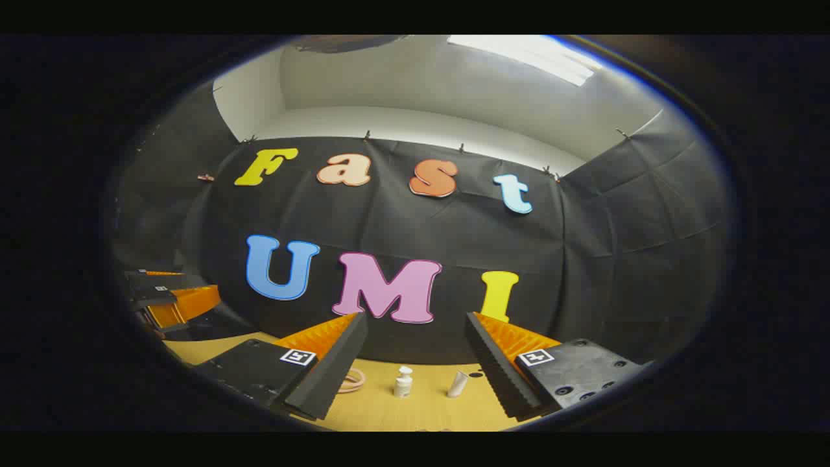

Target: First open the suitcase, pack the skin care products into it, and then close the suitcase.

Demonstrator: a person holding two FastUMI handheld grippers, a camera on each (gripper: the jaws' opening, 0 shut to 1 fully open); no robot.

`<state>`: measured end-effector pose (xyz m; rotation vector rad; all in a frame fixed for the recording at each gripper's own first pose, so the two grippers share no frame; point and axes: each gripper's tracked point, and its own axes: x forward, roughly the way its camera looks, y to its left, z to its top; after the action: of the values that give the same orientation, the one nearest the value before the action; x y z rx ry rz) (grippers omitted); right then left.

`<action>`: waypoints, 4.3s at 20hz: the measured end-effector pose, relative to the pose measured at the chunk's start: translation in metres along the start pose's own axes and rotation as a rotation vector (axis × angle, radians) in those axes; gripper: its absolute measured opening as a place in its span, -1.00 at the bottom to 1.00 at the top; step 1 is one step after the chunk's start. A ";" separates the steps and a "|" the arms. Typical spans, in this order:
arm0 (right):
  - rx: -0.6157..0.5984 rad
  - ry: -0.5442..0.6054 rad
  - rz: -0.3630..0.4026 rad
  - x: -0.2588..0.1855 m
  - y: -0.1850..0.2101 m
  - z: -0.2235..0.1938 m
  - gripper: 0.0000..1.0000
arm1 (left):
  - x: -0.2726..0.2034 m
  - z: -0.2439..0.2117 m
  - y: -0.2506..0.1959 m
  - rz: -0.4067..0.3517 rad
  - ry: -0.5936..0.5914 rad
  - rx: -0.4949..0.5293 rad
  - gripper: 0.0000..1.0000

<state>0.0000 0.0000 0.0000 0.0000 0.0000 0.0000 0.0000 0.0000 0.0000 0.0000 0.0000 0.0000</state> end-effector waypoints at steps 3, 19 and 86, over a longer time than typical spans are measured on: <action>0.031 0.008 -0.002 0.015 -0.011 -0.005 0.89 | 0.012 -0.009 -0.006 0.001 0.026 0.013 0.93; 0.043 0.040 -0.024 0.047 -0.038 -0.032 0.93 | 0.052 -0.039 -0.025 -0.022 0.113 0.028 0.93; -0.024 0.283 0.045 0.140 -0.073 -0.172 0.94 | 0.305 -0.238 0.034 -0.115 1.016 0.175 -0.75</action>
<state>0.1397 -0.0726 -0.1721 -0.0237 0.2831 0.0447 0.3048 0.0338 -0.2378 0.1755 1.0165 -0.1155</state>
